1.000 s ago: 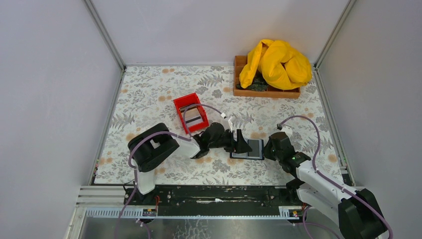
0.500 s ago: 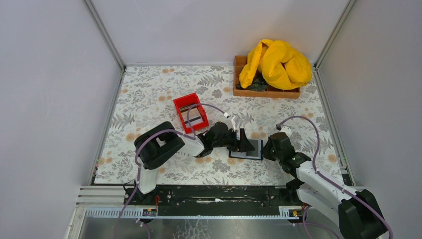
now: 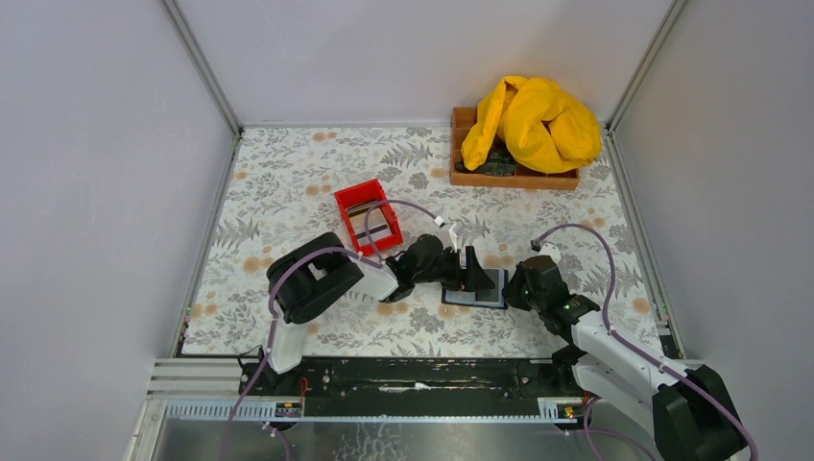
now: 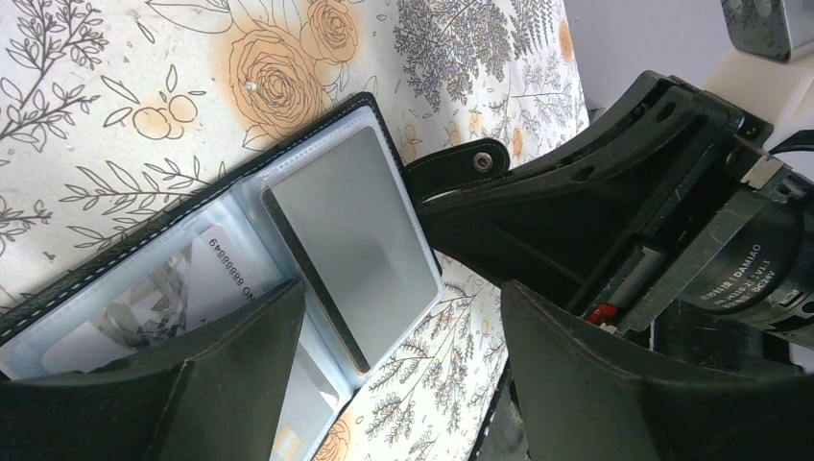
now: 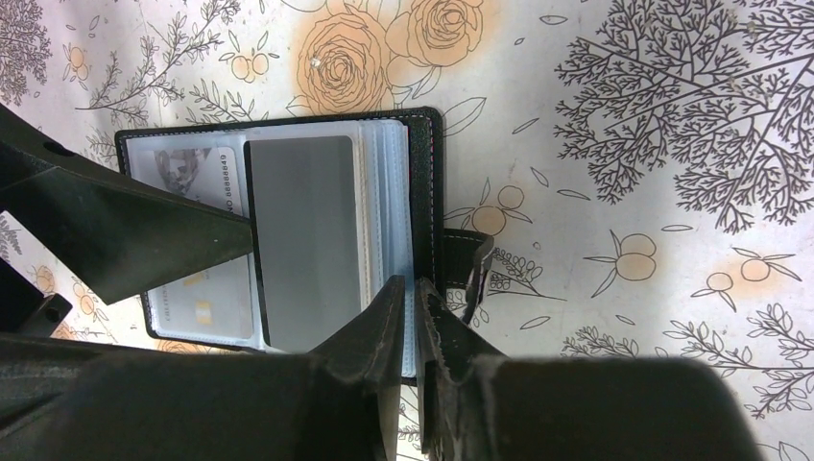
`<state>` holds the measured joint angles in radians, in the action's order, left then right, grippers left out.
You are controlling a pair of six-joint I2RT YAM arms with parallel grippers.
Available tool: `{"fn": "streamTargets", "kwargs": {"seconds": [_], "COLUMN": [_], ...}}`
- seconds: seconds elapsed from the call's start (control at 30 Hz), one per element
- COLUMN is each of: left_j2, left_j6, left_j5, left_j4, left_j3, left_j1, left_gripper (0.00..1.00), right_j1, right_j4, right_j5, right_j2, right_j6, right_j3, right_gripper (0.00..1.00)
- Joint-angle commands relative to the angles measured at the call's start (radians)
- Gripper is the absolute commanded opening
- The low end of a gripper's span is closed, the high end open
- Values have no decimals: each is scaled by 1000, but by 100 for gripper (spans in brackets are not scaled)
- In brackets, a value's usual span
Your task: Take the credit cards out of the card holder
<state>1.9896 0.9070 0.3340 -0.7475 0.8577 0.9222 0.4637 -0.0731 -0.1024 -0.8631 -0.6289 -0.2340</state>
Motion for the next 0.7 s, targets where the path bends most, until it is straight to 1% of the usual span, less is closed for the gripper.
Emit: {"fn": "streamTargets", "kwargs": {"seconds": [0.0, 0.4, 0.53, 0.67], "left_j2": [24, 58, 55, 53], "left_j6": [23, 146, 137, 122], "left_j5": [41, 150, 143, 135], "left_j4": [-51, -239, -226, -203], "left_j3": [2, -22, -23, -25], "left_j1": [7, 1, -3, -11], "left_gripper": [82, 82, 82, 82], "right_j1": [-1, -2, -1, -2], "right_j4": [16, 17, 13, 7], "right_j5": [33, 39, 31, 25], "right_j2": [-6, -29, -24, 33], "right_j6": [18, 24, 23, 21], "right_j3": [1, -5, -5, 5], "right_gripper": [14, 14, 13, 12]}}
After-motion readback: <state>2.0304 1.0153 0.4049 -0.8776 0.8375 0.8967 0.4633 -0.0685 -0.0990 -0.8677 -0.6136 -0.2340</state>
